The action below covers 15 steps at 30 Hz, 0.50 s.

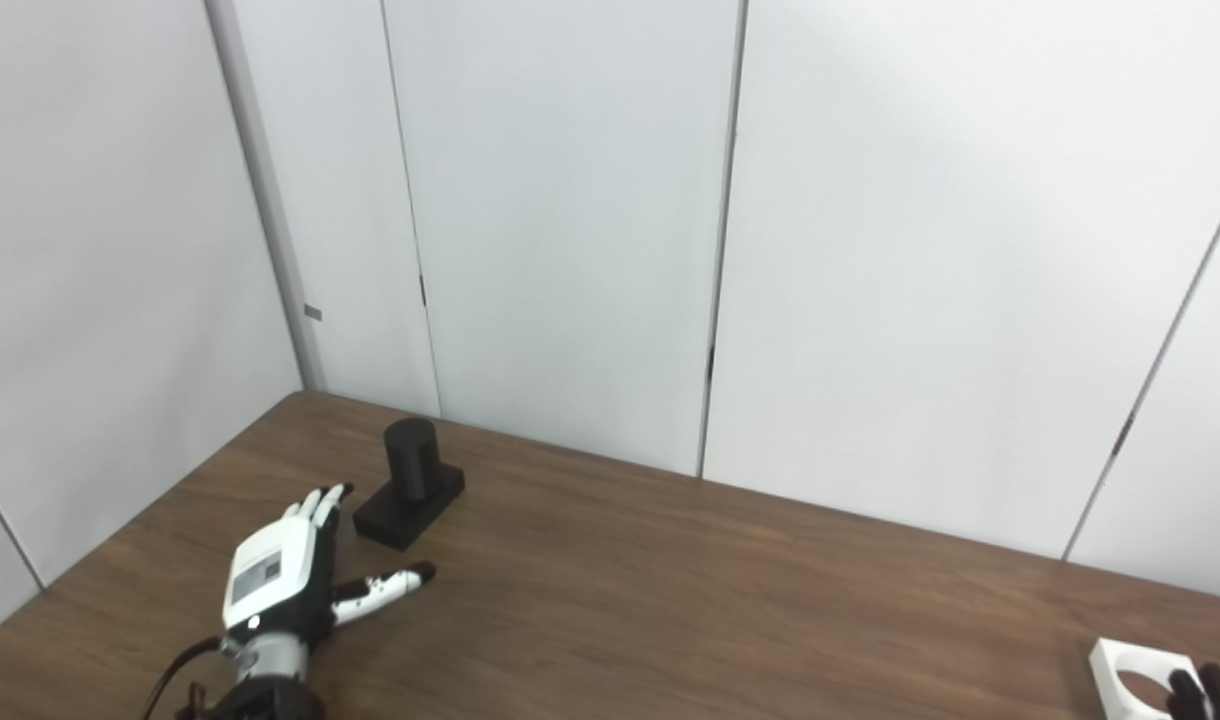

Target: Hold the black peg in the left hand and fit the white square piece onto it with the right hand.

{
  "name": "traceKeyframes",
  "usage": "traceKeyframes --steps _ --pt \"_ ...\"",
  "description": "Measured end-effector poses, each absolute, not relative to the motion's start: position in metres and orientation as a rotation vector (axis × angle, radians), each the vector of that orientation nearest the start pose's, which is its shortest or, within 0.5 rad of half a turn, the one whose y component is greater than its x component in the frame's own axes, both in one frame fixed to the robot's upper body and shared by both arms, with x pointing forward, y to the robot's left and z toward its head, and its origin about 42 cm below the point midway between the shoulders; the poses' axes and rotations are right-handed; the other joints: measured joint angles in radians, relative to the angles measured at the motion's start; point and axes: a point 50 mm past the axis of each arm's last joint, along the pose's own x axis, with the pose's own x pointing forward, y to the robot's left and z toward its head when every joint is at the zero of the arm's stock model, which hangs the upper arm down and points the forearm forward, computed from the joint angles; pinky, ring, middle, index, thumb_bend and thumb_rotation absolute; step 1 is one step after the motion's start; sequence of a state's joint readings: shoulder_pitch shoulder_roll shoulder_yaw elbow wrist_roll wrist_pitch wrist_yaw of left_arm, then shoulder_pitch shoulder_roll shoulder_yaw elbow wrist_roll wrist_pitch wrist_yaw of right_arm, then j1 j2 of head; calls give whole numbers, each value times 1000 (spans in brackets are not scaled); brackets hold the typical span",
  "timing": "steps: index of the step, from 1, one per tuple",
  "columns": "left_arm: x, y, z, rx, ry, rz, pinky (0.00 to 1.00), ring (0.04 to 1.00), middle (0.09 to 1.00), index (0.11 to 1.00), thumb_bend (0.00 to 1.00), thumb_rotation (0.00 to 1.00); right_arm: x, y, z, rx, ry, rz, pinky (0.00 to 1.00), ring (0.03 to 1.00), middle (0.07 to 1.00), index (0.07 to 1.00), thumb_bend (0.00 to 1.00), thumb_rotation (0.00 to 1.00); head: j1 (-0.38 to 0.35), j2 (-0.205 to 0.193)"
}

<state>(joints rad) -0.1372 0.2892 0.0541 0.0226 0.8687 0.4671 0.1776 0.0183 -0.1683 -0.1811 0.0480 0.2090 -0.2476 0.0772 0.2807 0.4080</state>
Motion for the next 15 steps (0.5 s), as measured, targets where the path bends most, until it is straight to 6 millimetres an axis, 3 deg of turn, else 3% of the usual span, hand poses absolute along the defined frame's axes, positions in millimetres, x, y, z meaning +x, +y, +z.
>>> traceKeyframes --steps 15 --pt "355 356 130 1205 292 511 964 973 977 935 926 720 268 -317 107 19 -176 -114 1000 1000 959 1000 753 994 -14 18"
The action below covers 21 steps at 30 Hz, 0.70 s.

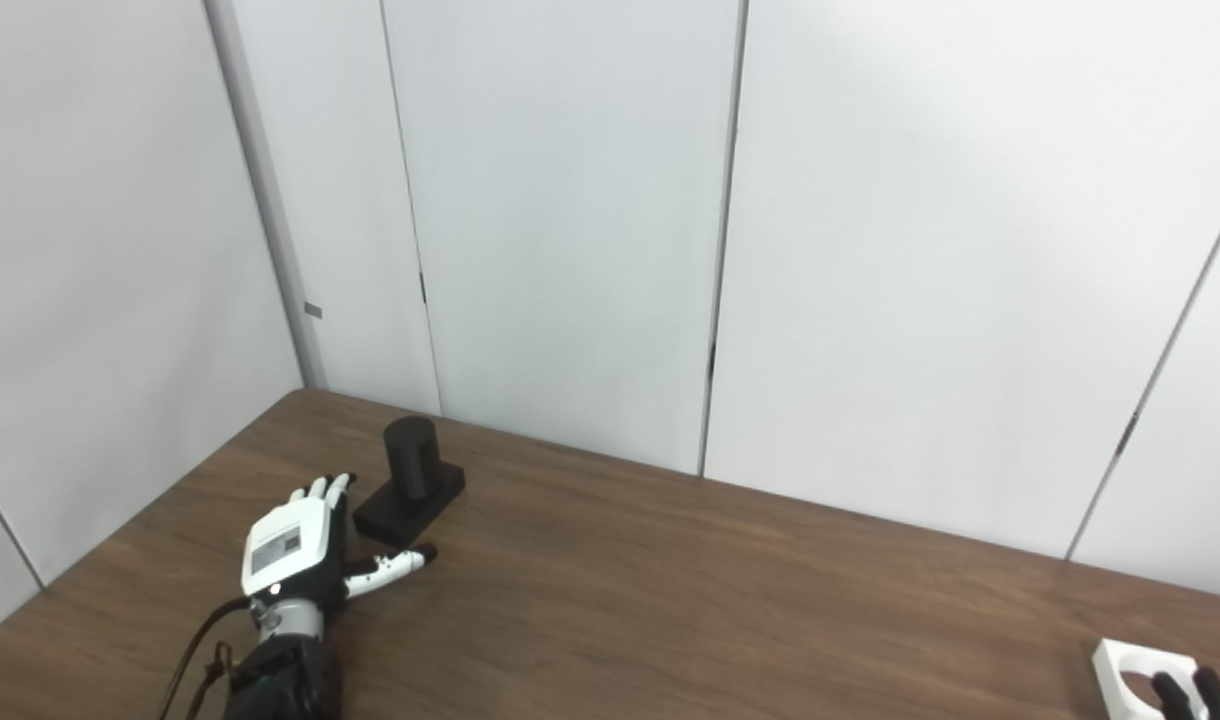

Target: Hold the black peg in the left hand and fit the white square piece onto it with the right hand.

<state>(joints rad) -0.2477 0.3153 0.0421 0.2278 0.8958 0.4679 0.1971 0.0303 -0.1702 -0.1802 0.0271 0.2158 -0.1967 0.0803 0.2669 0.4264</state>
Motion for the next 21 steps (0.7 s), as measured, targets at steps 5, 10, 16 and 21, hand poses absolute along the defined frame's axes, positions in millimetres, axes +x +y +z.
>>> traceKeyframes --steps 5,10,16,21 --pt "364 357 133 1210 294 512 969 974 970 924 929 718 267 -317 106 25 -162 -110 1000 1000 955 1000 760 990 -6 5" --pt "367 360 127 1223 326 510 943 959 952 898 922 704 261 -315 105 27 -131 -104 1000 1000 953 1000 735 986 -11 9" --pt "378 362 123 1223 355 508 921 943 934 863 908 685 259 -314 104 37 -113 -94 1000 1000 964 1000 741 971 -14 12" --pt "388 359 125 1231 351 505 890 920 897 791 896 688 258 -314 104 42 -112 -83 1000 1000 970 1000 712 983 -14 17"
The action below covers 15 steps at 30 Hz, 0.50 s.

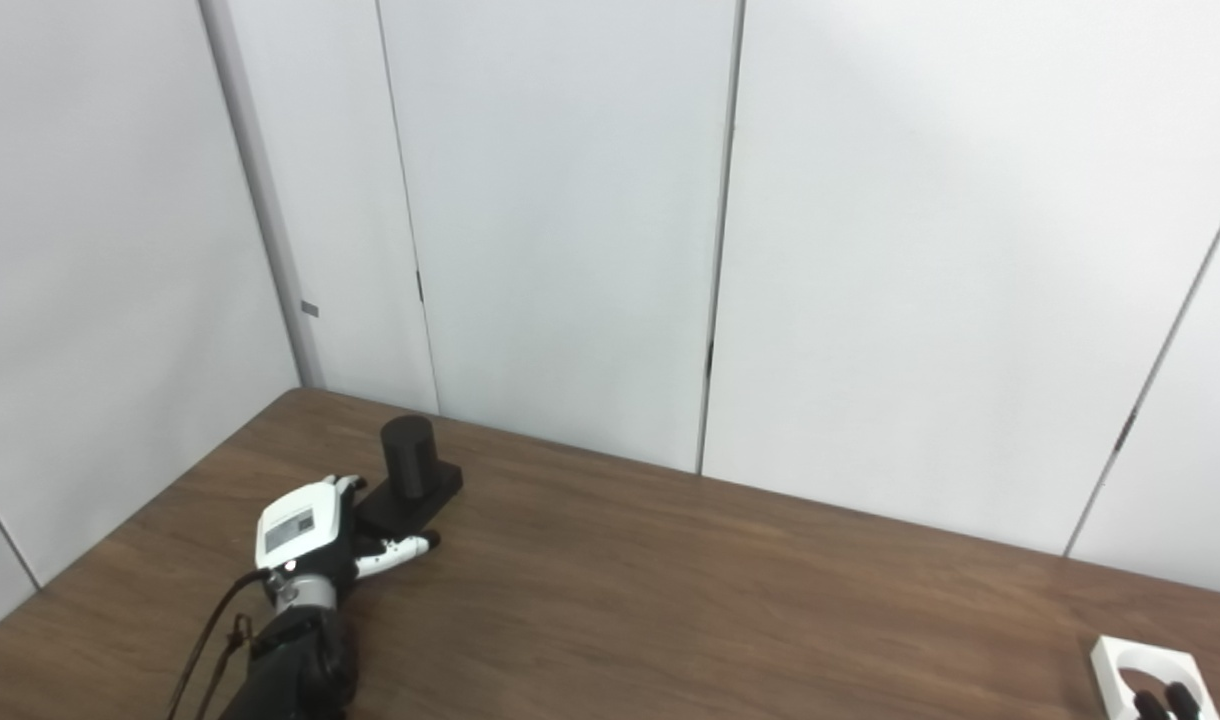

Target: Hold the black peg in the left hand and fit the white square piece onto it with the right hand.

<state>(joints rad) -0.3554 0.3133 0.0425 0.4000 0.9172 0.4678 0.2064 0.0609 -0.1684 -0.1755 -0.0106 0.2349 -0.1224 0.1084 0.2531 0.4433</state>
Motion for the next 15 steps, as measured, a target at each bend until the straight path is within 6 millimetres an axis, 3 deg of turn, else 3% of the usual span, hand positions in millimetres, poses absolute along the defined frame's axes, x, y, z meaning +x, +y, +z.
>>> traceKeyframes --steps 8,15 --pt "399 357 124 1274 372 473 882 908 862 737 882 682 255 -314 104 42 -109 -81 1000 1000 966 1000 673 998 -3 6" --pt "405 353 124 1308 343 490 815 848 819 678 859 587 252 -313 104 42 -108 -79 1000 1000 960 1000 704 988 -3 12"
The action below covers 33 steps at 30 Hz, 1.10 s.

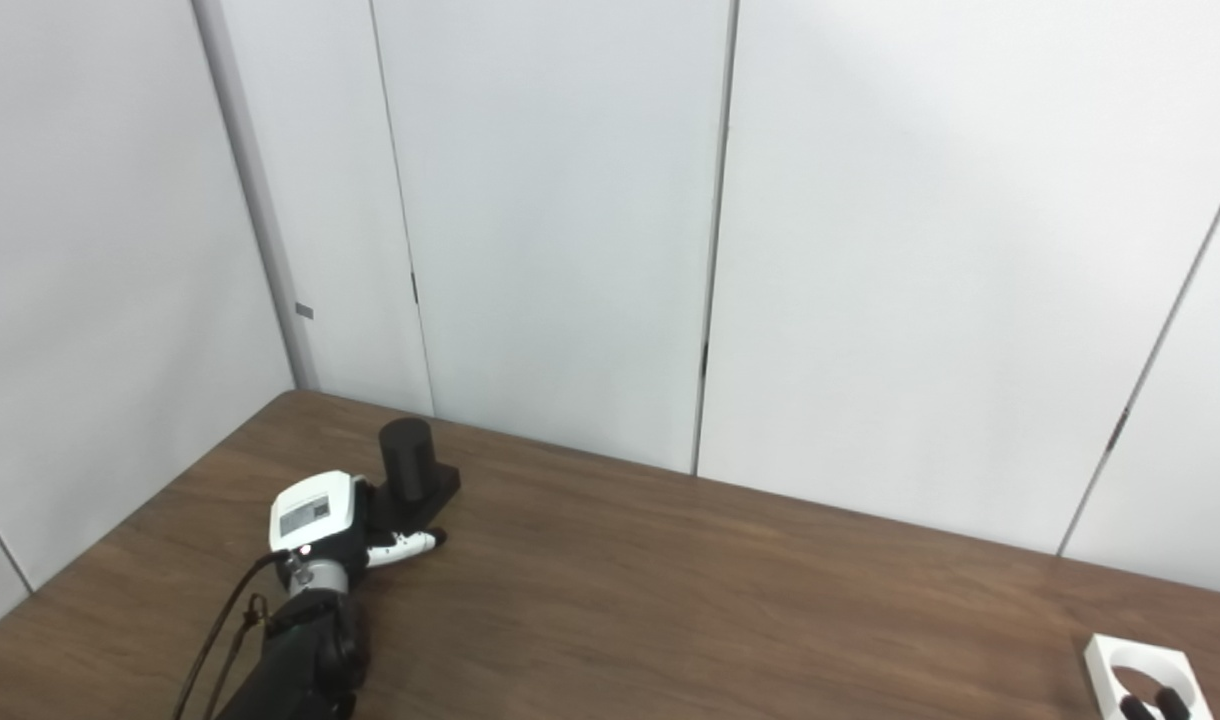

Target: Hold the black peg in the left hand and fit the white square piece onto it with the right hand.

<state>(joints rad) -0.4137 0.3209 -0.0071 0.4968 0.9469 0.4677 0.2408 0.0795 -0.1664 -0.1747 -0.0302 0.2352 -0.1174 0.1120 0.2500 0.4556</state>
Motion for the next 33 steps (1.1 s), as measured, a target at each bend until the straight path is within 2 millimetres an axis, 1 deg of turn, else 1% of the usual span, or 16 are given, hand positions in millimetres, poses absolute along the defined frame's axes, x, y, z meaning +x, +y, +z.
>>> traceKeyframes --steps 4,6,7,9,11,12,13,15,17,20,24,27,33 --pt "410 352 122 1327 346 497 819 848 827 726 840 600 252 -313 104 46 -109 -78 1000 1000 955 1000 684 994 -2 0" --pt "412 353 122 1341 350 497 807 839 820 739 803 535 252 -313 104 47 -109 -78 1000 1000 956 1000 689 999 -2 0" --pt "413 353 122 1344 350 498 805 837 818 741 797 522 252 -313 104 47 -109 -78 1000 1000 957 1000 689 999 -2 0" --pt "414 352 122 1341 339 511 804 822 781 606 766 351 252 -313 104 48 -109 -79 1000 1000 953 1000 681 998 -6 3" --pt "415 353 121 1318 326 531 810 818 767 560 756 277 252 -313 104 50 -109 -79 1000 1000 954 1000 677 999 -6 5" --pt "416 352 121 1301 313 543 819 821 758 517 617 156 252 -313 104 50 -109 -79 1000 1000 954 1000 673 1000 -6 5" --pt "417 352 122 1286 298 548 823 821 753 501 570 111 252 -313 104 50 -109 -79 1000 1000 953 1000 679 999 -6 6" --pt "417 352 123 1249 262 563 813 815 741 486 531 64 252 -313 104 51 -109 -79 1000 1000 956 1000 684 1000 -6 6" --pt "417 351 123 1216 236 568 807 813 739 483 525 52 252 -313 104 52 -109 -79 1000 1000 958 1000 696 997 -6 6" --pt "416 352 121 1169 240 572 782 804 731 482 522 47 252 -313 104 56 -106 -79 1000 1000 955 1000 688 991 -6 6" --pt "415 351 120 1164 233 578 727 769 706 481 522 48 252 -313 104 61 -106 -80 1000 1000 953 1000 674 996 -12 14" --pt "414 352 120 1171 227 572 717 763 708 482 522 48 252 -313 104 61 -106 -79 1000 1000 953 1000 673 997 -15 17" --pt "408 351 120 1147 220 556 700 753 698 483 522 46 252 -313 104 62 -104 -79 1000 1000 938 1000 716 972 -28 26"
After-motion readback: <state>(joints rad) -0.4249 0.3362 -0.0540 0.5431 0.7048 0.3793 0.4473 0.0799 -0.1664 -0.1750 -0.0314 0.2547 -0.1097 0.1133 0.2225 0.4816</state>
